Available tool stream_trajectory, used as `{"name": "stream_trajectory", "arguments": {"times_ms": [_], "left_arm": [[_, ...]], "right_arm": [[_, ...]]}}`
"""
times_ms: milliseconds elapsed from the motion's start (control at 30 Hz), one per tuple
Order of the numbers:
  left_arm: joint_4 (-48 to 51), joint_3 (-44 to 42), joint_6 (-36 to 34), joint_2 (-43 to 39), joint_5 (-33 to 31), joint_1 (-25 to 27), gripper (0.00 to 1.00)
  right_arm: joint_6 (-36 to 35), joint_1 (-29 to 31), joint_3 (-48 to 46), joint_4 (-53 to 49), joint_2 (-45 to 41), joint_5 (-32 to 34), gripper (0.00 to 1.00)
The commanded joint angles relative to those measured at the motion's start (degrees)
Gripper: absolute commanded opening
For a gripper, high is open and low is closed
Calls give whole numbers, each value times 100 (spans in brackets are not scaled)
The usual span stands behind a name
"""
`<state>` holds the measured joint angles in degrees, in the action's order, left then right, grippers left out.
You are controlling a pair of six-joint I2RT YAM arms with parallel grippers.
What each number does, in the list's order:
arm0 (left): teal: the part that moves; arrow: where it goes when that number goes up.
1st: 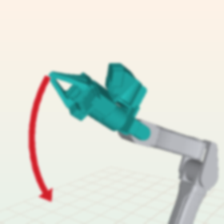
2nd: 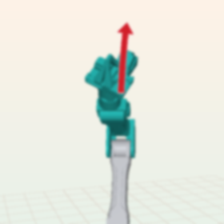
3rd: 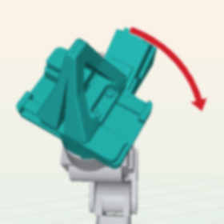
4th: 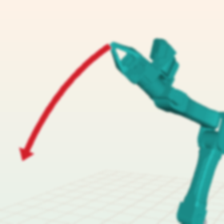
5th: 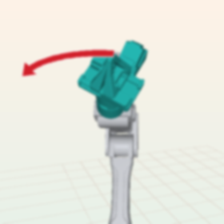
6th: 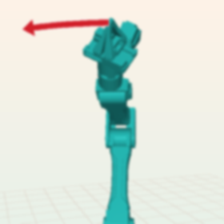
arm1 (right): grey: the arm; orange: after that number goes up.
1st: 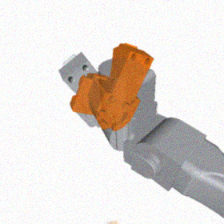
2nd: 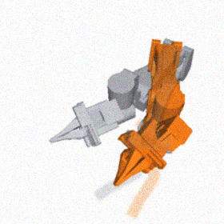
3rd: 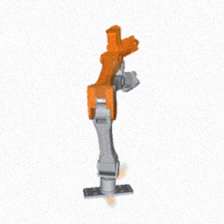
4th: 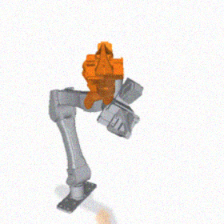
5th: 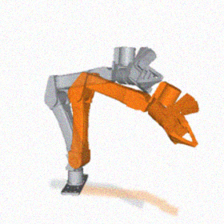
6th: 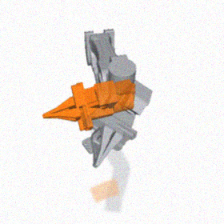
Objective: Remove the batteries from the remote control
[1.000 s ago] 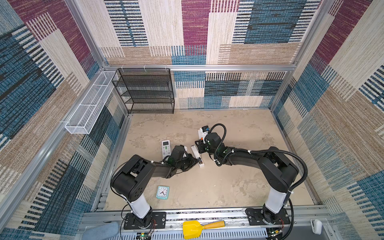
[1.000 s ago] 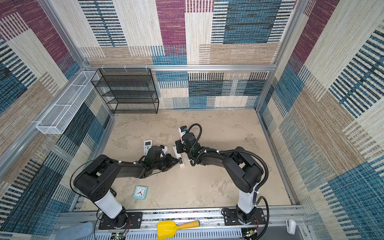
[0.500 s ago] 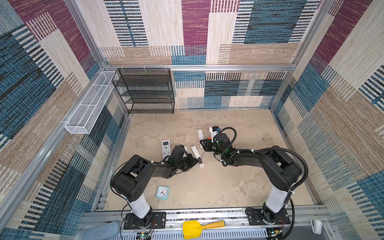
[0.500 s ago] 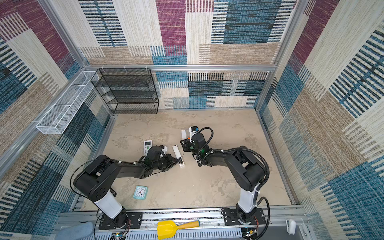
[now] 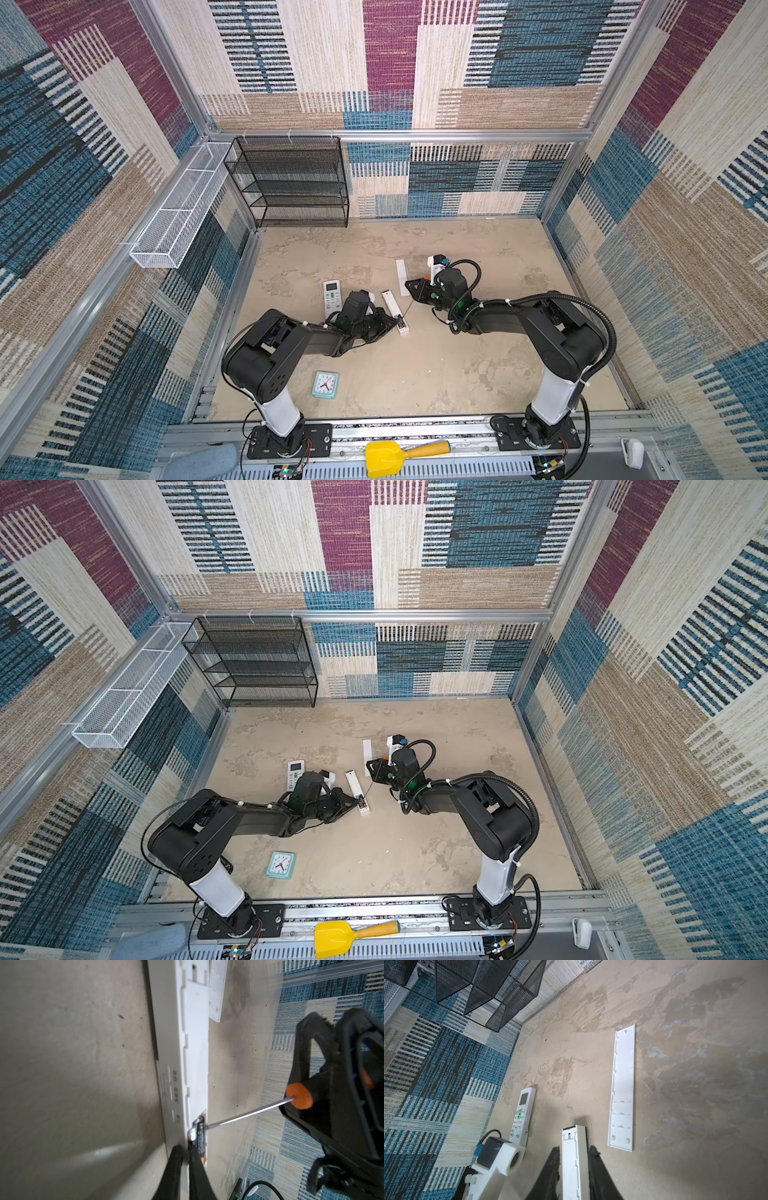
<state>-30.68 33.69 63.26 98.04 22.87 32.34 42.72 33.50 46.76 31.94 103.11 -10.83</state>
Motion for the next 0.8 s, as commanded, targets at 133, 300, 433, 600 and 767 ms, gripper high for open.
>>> {"name": "stream_trajectory", "arguments": {"times_ms": [133,300,433,600,767], "left_arm": [[156,57,52,-49,-2,-7,15],[346,159,-56,-175,12,-13,21],[429,199,-104,-243,11,-8,26],[557,216,-161,-339,-19,-43,26],[727,199,-225,-450,-59,-158,24]], "right_arm": [[-597,72,234,-962,-332,-99,0],[-1023,151,368,-1267,-438,216,0],[-1265,315,472,-1411,-493,448,0],[-1618,589,670,-1600,-509,843,0],[-1992,797,854,-1734,-446,1169,0]]}}
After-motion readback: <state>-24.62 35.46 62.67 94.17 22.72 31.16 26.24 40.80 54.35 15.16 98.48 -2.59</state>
